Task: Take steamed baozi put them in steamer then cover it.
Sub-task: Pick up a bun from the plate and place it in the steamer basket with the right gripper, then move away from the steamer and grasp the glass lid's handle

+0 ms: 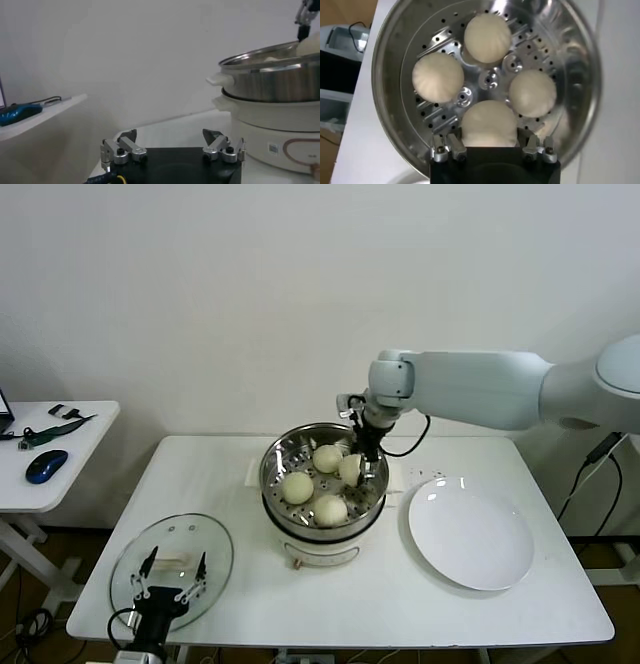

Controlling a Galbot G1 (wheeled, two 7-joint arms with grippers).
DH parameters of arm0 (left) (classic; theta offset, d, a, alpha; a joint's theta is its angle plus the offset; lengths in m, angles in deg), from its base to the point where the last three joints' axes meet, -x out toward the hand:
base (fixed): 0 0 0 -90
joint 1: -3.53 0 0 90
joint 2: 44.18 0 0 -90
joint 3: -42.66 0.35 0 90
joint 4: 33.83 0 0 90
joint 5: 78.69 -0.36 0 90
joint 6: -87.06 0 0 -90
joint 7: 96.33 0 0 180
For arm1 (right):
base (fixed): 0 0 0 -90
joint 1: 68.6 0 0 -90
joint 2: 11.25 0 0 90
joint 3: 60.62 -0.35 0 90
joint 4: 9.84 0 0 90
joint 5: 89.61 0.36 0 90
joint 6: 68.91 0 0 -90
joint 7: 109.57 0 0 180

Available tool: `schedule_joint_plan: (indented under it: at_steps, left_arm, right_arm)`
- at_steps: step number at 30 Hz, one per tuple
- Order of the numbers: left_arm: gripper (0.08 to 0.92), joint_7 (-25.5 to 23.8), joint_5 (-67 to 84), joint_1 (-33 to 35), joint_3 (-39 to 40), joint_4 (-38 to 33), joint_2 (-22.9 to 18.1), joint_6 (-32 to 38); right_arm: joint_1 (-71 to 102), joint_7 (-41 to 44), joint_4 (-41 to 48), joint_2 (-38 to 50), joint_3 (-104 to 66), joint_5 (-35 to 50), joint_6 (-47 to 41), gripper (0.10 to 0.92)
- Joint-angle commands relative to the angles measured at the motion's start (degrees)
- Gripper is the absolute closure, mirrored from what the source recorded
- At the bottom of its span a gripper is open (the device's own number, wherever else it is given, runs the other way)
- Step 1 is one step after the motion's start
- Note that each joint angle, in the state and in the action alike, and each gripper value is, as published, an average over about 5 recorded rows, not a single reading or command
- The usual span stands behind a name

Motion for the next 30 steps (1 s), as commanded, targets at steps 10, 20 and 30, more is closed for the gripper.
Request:
schedule_joint_plan:
  at_steps: [10, 20, 30]
  left_arm:
    - [0.177, 0.02, 0.13, -0.12, -0.05, 0.31, 0.15, 0.01]
    - [0.177, -0.12, -0.22, -0.19, 0.11, -0.12, 0.25, -0.16]
    - [0.177, -0.22, -1.00, -0.12, 0.12, -0.46, 0.50, -0.21]
  right_arm:
    - [2.90, -1.23, 1.15, -0.45, -0.50, -0.40, -0.68, 0.213]
    - [-1.61, 1.63, -1.01, 5.18, -3.26, -0.98, 0.60, 0.202]
    - [-3.54, -0.68, -6.74, 16.21, -9.55, -0.73, 4.97, 0.203]
